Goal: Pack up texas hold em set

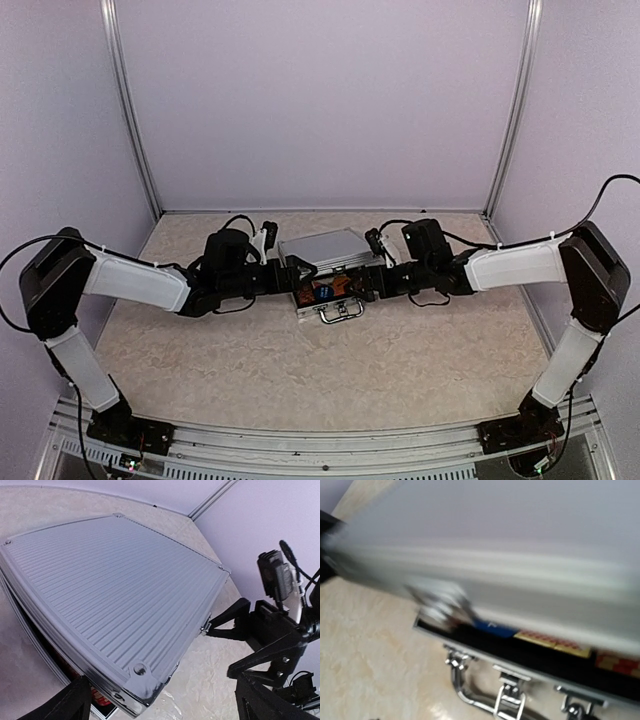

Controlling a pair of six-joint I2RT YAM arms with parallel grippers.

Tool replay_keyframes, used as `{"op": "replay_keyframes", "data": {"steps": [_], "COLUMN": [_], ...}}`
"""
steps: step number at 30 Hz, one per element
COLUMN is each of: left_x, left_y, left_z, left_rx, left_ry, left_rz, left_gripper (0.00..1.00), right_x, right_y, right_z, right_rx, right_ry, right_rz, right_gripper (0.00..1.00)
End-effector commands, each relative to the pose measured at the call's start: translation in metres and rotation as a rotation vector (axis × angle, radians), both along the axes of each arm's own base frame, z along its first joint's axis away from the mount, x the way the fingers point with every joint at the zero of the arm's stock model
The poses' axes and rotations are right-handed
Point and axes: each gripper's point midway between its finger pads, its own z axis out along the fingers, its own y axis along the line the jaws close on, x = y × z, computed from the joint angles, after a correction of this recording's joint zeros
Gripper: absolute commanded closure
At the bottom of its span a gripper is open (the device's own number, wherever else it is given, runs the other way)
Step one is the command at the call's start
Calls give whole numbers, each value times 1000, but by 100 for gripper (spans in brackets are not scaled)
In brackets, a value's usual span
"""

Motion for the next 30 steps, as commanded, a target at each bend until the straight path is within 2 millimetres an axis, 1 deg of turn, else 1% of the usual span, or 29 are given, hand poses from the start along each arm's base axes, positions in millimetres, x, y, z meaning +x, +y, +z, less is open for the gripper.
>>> {"op": "replay_keyframes", "data": {"steps": [1,3,6,9,10,11,12,13,14,15,17,19,21,22,24,25,27,28,29,30], "left_x": [-6,-8,-11,-16,-18,-22,-26,-30,-34,-39,-43,-42,-32,-26,-19,-16,-8,-5,-1,3], "left_y": [-15,-16,-16,-14,-14,-12,-10,-7,-4,-1,4,7,10,8,5,2,-4,-5,-8,-8], "left_z": [36,28,22,23,31,32,43,54,61,76,90,97,87,75,57,51,29,24,13,9], "left_rx": [-58,-56,-65,-86,-105,-116,-138,-163,-179,-203,-214,-200,-144,-108,-72,-68,-41,-35,-22,-17], "left_ry": [-82,-65,-50,-53,-70,-78,-101,-130,-152,-187,-227,-249,-225,-201,-170,-161,-130,-124,-110,-105], "left_rz": [-43,-46,-55,-63,-69,-77,-83,-86,-93,-96,-92,-76,-30,-15,-2,-6,-10,-8,-10,-6], "left_gripper": [1,1,1,1,1,1,1,1,1,1,1,1,1,1,1,1,1,1,1,1], "right_x": [9,12,11,12,12,13,13,14,16,17,22,31,42,49,63,69,81,87,92,96], "right_y": [-1,-5,-5,-14,-19,-24,-31,-37,-44,-51,-63,-69,-70,-69,-65,-62,-57,-55,-54,-52], "right_z": [-7,-6,-2,12,20,30,43,54,61,67,76,78,69,64,51,45,36,31,28,24], "right_rx": [-47,-54,-57,-54,-49,-37,-19,-3,10,20,35,32,6,-5,-23,-29,-28,-26,-23,-22], "right_ry": [-21,-33,-36,-72,-92,-116,-144,-165,-178,-186,-203,-205,-185,-175,-152,-136,-113,-102,-97,-88], "right_rz": [-32,-46,-37,-73,-90,-109,-131,-150,-168,-183,-214,-228,-237,-239,-245,-247,-246,-247,-247,-246], "right_gripper": [15,14,14,14,14,14,14,14,14,14,12,11,11,11,11,10,10,10,10,10]}}
